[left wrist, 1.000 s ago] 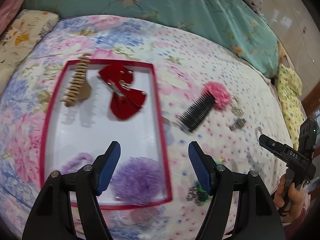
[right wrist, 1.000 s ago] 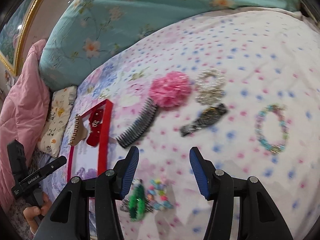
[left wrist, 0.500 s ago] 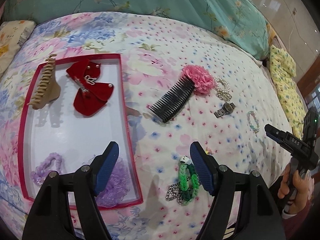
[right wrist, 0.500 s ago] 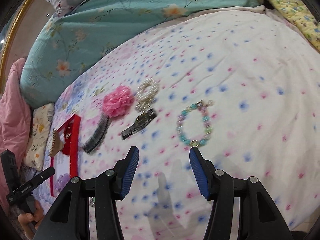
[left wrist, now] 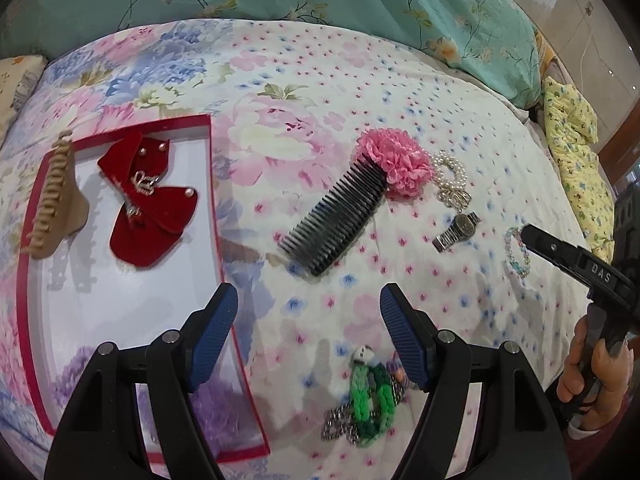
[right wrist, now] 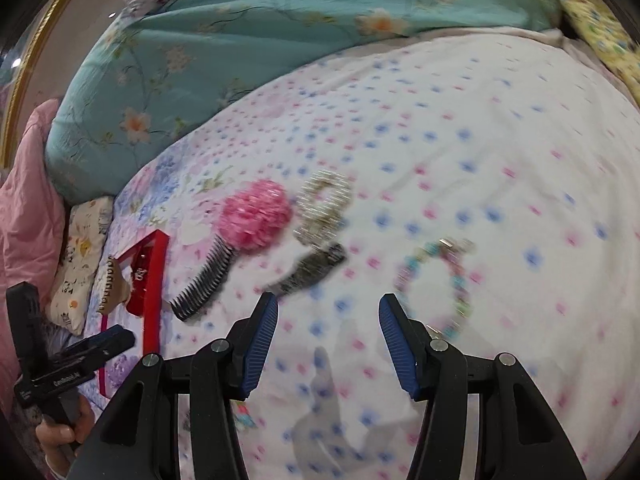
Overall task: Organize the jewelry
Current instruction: 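Move the left tool to the black comb while the right tool approaches the pink flower clip, then grasp the black comb with the left tool while the right tool grasps the pink flower clip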
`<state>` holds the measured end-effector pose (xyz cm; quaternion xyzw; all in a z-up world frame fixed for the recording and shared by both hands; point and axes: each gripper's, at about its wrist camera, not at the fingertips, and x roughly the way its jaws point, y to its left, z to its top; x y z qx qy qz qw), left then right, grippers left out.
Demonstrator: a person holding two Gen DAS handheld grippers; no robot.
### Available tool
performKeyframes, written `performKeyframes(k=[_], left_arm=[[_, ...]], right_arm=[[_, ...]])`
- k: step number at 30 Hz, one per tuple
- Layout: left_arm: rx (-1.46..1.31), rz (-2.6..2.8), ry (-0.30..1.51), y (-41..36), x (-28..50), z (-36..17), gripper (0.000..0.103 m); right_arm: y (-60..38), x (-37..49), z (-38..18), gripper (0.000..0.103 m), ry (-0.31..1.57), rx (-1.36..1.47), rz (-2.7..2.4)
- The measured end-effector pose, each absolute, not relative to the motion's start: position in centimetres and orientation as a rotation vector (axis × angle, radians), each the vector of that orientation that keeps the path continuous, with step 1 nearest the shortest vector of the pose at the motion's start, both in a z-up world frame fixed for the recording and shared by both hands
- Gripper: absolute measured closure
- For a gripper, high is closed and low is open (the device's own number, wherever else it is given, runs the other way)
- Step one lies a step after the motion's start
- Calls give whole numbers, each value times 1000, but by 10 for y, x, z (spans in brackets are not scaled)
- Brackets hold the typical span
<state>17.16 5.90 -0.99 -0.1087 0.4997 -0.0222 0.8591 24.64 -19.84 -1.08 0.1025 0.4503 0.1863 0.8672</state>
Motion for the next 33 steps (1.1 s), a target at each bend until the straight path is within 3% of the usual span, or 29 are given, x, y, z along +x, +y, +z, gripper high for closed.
performKeyframes(k=[18, 19, 21, 22, 33], left_arm=[[-131, -79, 1162, 39, 245, -60, 29], [-122, -81, 1169, 38, 248, -63, 29], [-106, -86, 1181, 35, 254, -68, 29], [-94, -85, 1188, 34, 257, -70, 29], [88, -105, 1178, -4, 262, -79, 27]], right_arm=[[-115, 360, -57, 51, 1070, 252, 470], [-114, 363, -61, 55, 1080, 258, 473], [-112, 365, -65, 85, 1091, 269, 488], [-112, 366, -66, 92, 1092, 272, 492], [-142, 342, -17, 96, 936, 357, 479]])
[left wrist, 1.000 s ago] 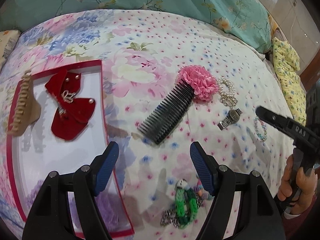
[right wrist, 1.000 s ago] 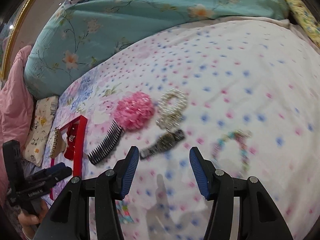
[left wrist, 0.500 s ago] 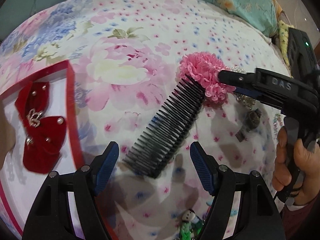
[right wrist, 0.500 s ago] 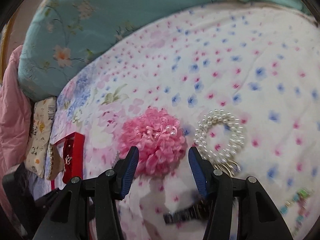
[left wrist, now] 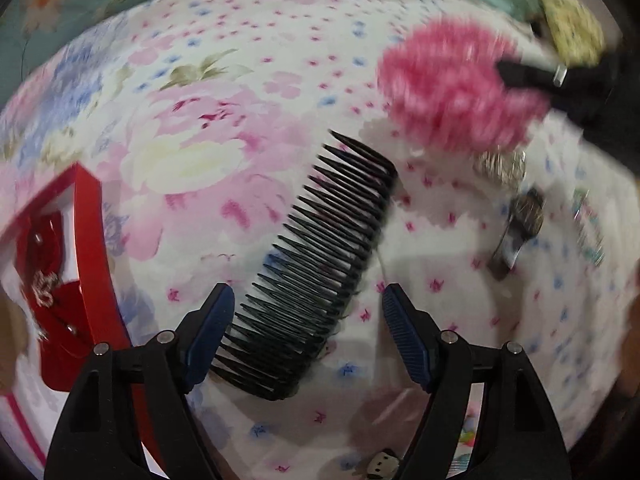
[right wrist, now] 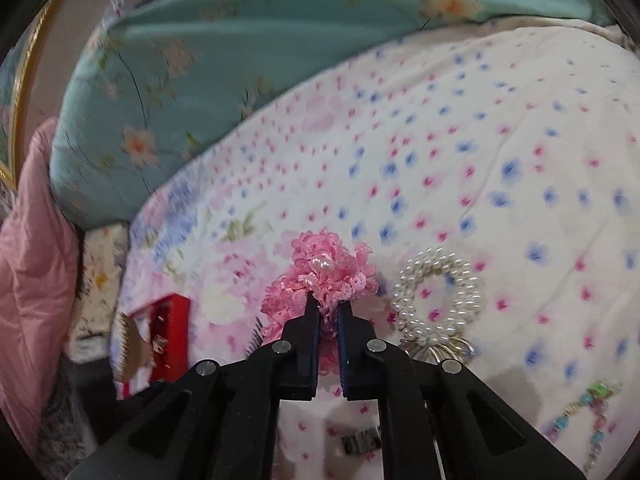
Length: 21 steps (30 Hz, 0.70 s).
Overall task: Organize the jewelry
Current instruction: 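Grasp the black comb with the left tool while the right tool grasps the pink flower clip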
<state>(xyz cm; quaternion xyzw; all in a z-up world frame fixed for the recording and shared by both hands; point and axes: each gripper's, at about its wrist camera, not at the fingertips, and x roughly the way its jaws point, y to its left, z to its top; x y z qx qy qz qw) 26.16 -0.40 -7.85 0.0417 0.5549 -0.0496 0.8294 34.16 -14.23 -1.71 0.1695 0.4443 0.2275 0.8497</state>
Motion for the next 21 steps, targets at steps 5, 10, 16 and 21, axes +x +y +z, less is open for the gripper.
performKeyframes(k=[5, 10, 16, 21], left_arm=[[105, -152, 1159, -16, 257, -78, 52], [51, -174, 1154, -14, 250, -73, 53], [-86, -176, 1101, 21, 224, -50, 54], [-172, -150, 1065, 42, 205, -38, 55]], right_arm=[[-153, 324, -3, 96, 908, 399, 495], [-162, 308, 1, 96, 901, 422, 497], [-168, 290, 6, 96, 901, 418, 510], [-165, 273, 2, 96, 915, 399, 526]])
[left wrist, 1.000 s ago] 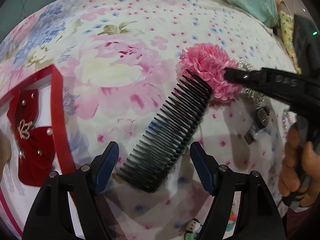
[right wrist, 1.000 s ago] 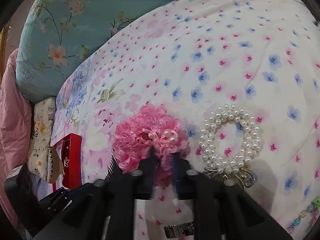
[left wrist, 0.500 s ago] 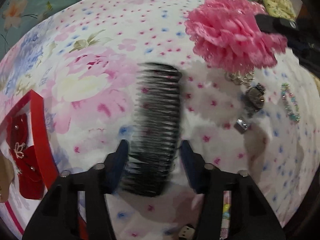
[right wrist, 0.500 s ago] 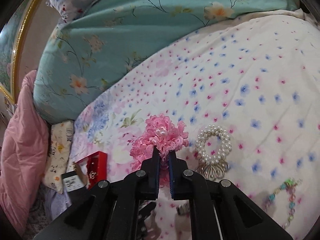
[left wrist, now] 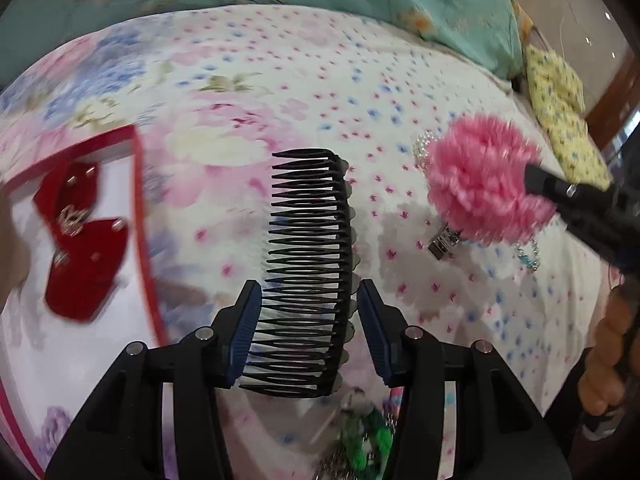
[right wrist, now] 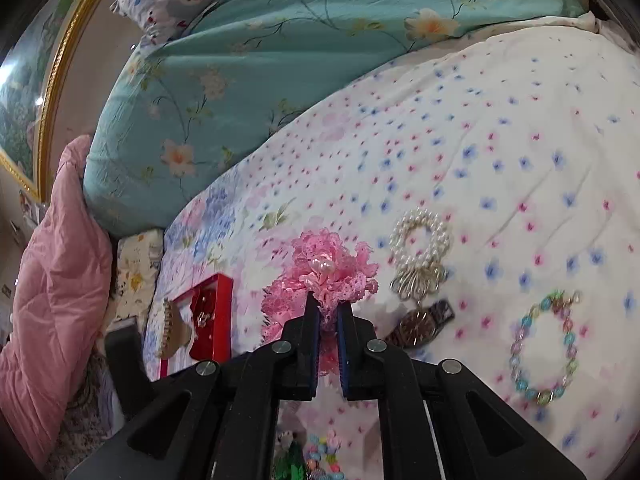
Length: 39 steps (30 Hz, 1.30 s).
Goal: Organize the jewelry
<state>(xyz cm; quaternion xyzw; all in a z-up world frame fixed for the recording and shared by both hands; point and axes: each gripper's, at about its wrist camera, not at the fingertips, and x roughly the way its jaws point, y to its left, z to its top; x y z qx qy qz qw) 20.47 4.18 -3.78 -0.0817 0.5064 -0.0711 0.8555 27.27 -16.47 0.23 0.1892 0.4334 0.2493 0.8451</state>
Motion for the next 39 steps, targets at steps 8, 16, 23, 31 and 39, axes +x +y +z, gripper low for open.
performKeyframes(k=[8, 16, 23, 31, 39], left_arm=[[-236, -111, 1004, 68, 167, -18, 55], [-303, -30, 960, 108, 128, -4, 55], [-340, 43, 940, 142, 95, -2, 55], [-380, 101, 931, 175, 77, -7, 55], [-387, 101, 936, 190, 95, -14, 55]], right_arm=[[-143, 250, -7, 96, 959, 382, 574], [-100, 230, 1, 96, 969, 331, 665], [-59, 219, 1, 96, 986, 295, 737], [-17, 209, -1, 96, 1006, 256, 800], [31, 209, -10, 96, 1025, 197, 840]])
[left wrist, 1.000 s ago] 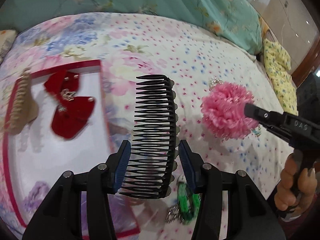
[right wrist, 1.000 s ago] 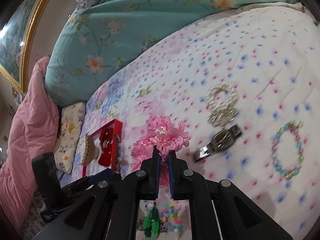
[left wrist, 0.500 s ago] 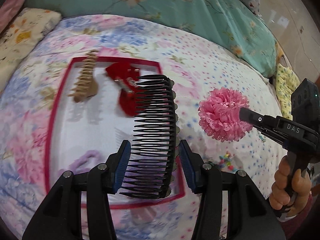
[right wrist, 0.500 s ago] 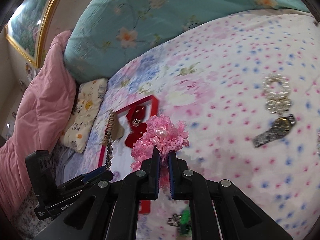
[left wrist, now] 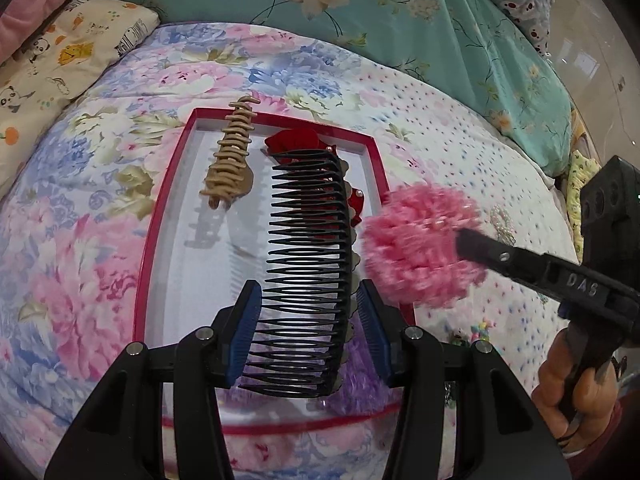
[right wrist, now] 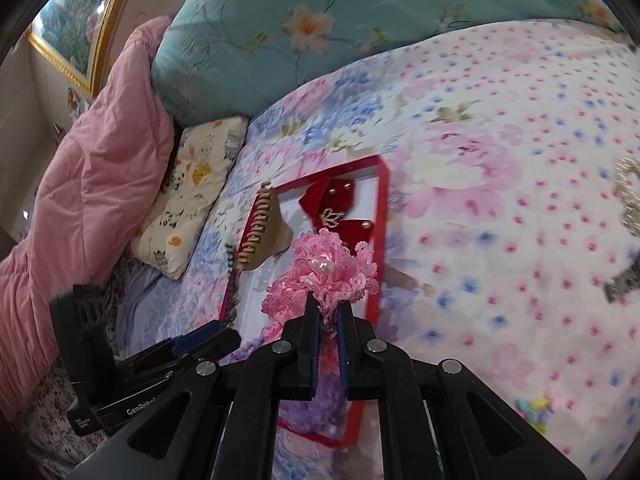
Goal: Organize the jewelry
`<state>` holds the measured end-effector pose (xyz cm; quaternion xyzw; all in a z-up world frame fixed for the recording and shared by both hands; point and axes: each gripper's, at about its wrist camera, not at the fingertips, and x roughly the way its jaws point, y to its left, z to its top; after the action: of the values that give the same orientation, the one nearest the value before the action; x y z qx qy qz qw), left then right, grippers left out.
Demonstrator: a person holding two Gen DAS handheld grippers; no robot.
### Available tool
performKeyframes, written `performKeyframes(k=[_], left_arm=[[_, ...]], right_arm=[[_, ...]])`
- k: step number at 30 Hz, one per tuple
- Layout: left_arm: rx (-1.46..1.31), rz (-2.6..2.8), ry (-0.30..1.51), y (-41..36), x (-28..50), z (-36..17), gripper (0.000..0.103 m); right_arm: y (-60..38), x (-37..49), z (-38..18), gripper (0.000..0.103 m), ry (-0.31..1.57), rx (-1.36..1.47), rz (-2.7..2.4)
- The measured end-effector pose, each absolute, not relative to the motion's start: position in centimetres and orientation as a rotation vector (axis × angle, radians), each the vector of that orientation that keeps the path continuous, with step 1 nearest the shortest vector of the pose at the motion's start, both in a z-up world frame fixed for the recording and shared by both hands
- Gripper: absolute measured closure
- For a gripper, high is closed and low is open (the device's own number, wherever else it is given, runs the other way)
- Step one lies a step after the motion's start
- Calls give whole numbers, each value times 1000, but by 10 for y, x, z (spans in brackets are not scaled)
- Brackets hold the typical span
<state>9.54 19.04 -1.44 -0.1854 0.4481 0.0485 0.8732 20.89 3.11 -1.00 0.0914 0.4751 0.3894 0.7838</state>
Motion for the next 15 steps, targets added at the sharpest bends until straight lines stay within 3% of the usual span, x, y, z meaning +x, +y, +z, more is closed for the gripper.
performKeyframes(k=[15], left_arm=[[-393, 114, 1007, 205, 144, -52, 55]], right_arm=[[91, 247, -54, 96, 1109, 112, 835]])
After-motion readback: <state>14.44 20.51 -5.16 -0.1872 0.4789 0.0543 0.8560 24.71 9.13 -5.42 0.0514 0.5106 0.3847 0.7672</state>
